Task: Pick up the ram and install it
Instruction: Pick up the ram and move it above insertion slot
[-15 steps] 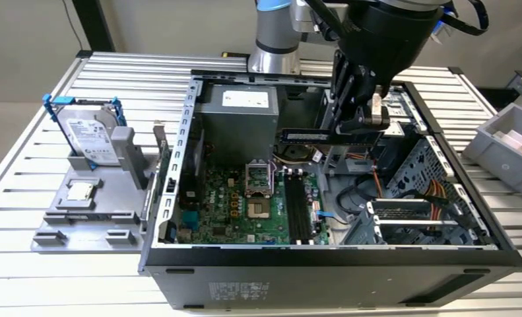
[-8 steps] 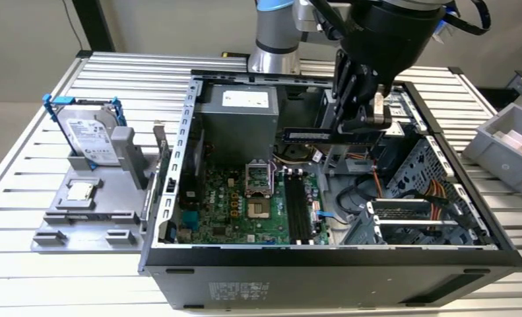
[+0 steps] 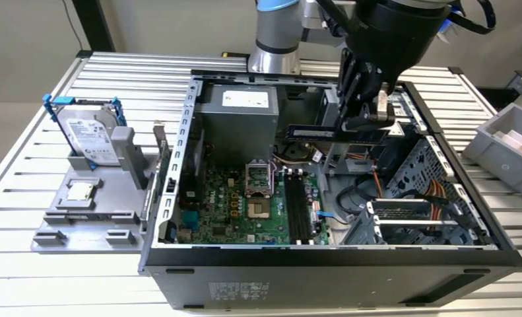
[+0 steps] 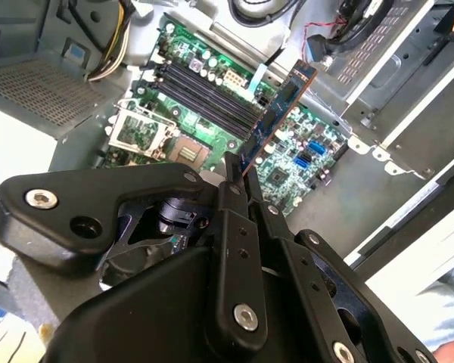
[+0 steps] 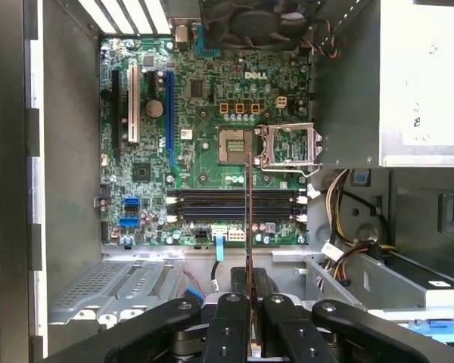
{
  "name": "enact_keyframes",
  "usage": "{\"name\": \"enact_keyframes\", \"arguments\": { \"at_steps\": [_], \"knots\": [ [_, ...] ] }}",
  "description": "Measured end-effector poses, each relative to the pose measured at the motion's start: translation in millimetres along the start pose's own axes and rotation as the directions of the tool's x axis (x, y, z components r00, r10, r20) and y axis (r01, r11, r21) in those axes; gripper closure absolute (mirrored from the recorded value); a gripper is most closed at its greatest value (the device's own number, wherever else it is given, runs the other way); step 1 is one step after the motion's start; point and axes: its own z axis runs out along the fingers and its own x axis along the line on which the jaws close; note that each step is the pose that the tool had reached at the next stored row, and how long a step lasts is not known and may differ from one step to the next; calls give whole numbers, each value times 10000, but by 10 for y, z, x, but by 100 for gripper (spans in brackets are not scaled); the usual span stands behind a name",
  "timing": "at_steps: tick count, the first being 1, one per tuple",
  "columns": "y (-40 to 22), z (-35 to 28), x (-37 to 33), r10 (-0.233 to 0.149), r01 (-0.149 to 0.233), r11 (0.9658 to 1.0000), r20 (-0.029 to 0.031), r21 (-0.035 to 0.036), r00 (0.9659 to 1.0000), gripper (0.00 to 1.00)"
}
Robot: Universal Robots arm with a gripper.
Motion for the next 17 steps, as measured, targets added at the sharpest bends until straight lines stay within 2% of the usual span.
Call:
{"name": "enact_keyframes", "arguments": {
  "at_steps": [11, 17],
  "knots": [
    [-28, 4, -42, 797, -797, 9968, 27, 30, 9968, 100],
    [-62, 5, -82, 901, -901, 9959, 30, 33, 9959, 100]
  ]
}}
